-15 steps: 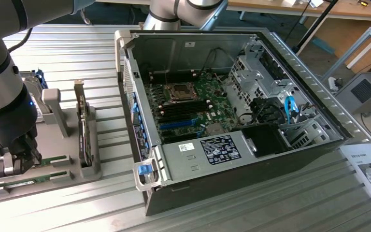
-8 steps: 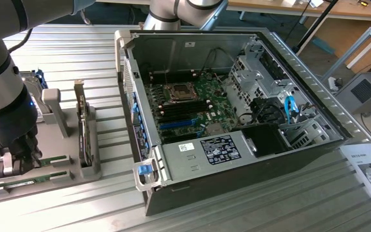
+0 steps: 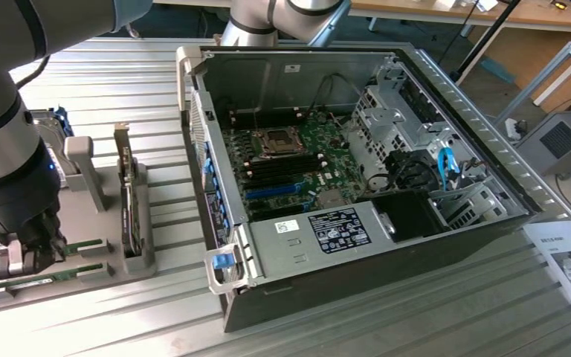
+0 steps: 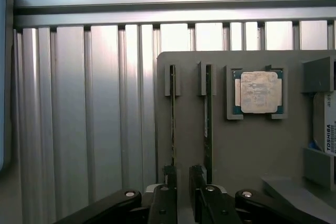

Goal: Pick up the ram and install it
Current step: 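Pick up the ram and move it above insertion slot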

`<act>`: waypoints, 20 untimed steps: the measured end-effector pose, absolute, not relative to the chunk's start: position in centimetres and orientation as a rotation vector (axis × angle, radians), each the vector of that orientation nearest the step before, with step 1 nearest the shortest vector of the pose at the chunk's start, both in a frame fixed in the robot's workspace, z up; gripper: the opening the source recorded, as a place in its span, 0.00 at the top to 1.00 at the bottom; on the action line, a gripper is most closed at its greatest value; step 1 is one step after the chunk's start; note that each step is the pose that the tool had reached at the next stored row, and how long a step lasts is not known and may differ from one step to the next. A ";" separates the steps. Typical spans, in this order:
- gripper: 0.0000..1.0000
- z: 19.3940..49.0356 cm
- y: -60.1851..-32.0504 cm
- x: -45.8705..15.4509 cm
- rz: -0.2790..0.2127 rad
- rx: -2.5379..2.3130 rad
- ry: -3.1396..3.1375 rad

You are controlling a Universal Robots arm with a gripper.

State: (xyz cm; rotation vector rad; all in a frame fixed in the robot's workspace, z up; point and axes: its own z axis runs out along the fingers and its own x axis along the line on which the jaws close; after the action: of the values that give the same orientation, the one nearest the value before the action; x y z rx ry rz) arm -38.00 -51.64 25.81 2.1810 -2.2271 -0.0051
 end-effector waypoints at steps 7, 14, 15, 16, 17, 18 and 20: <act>0.75 25.1 -52.0 -38.0 -0.005 2.181 -2.227; 0.75 24.3 -52.2 -38.0 -0.005 2.181 -2.227; 0.75 24.1 -52.3 -38.0 -0.005 2.181 -2.227; 0.75 24.0 -52.3 -38.0 -0.005 2.181 -2.227; 0.75 23.9 -52.3 -38.0 -0.005 2.181 -2.227; 0.75 23.8 -52.4 -38.0 -0.005 2.181 -2.227; 0.75 23.6 -52.4 -38.0 -0.005 2.181 -2.227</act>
State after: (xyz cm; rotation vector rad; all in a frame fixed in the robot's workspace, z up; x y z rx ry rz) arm -38.00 -52.39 23.63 2.1809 -2.2272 -0.0052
